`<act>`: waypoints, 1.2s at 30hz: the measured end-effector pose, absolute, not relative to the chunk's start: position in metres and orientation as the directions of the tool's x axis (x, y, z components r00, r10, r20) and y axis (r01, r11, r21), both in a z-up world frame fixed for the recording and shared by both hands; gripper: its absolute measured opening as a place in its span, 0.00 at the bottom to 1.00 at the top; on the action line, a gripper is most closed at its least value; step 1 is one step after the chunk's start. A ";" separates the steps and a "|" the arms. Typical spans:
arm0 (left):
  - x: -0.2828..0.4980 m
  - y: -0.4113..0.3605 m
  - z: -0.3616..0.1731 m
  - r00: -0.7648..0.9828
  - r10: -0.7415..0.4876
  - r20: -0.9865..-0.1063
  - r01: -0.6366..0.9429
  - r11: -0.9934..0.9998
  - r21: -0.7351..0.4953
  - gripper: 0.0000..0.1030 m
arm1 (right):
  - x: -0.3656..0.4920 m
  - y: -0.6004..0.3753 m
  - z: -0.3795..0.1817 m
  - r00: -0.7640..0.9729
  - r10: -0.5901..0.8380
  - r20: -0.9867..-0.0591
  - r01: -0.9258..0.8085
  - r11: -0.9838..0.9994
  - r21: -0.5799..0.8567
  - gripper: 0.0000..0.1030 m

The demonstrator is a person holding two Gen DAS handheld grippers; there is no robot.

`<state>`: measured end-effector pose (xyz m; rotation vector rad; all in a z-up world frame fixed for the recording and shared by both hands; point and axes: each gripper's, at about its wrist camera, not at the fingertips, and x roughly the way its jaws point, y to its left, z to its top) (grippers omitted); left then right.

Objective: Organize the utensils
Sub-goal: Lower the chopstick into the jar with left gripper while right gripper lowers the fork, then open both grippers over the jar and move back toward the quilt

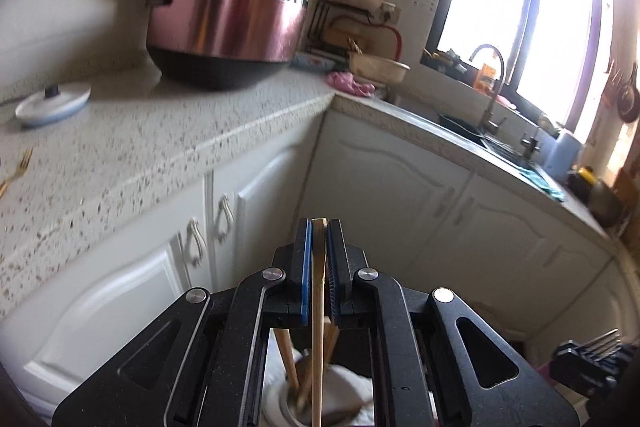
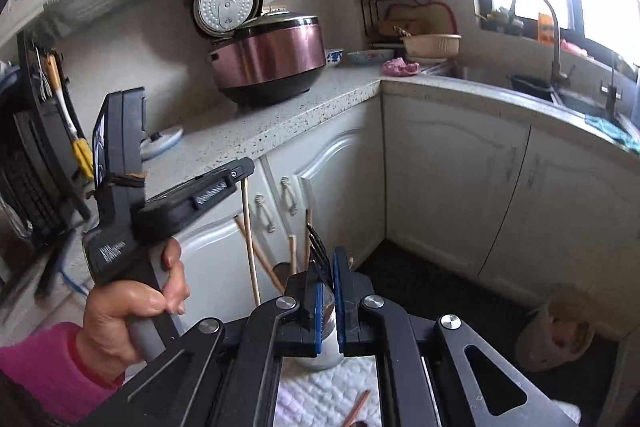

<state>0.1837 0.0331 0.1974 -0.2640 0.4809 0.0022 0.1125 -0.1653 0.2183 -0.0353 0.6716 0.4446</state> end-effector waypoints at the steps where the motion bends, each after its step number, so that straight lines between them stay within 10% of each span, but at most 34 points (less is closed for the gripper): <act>1: 0.188 0.031 0.193 0.892 -0.045 -0.450 -0.071 0.969 -0.237 0.06 | 0.117 -0.160 0.213 0.686 0.383 -0.618 -0.414 0.904 0.101 0.04; 19: 0.189 0.033 0.141 0.892 0.000 -0.451 -0.091 0.979 -0.181 0.06 | 0.153 -0.140 0.117 0.529 0.382 -0.758 -0.398 0.900 0.175 0.04; 24: 0.180 0.042 0.139 0.872 -0.021 -0.489 -0.097 0.972 -0.214 0.07 | 0.139 -0.155 0.125 0.550 0.406 -0.730 -0.377 0.900 0.218 0.31; 36: 0.130 0.042 0.146 0.843 -0.075 -0.533 -0.065 0.968 -0.241 0.50 | 0.084 -0.187 0.120 0.569 0.393 -0.722 -0.293 0.918 0.268 0.41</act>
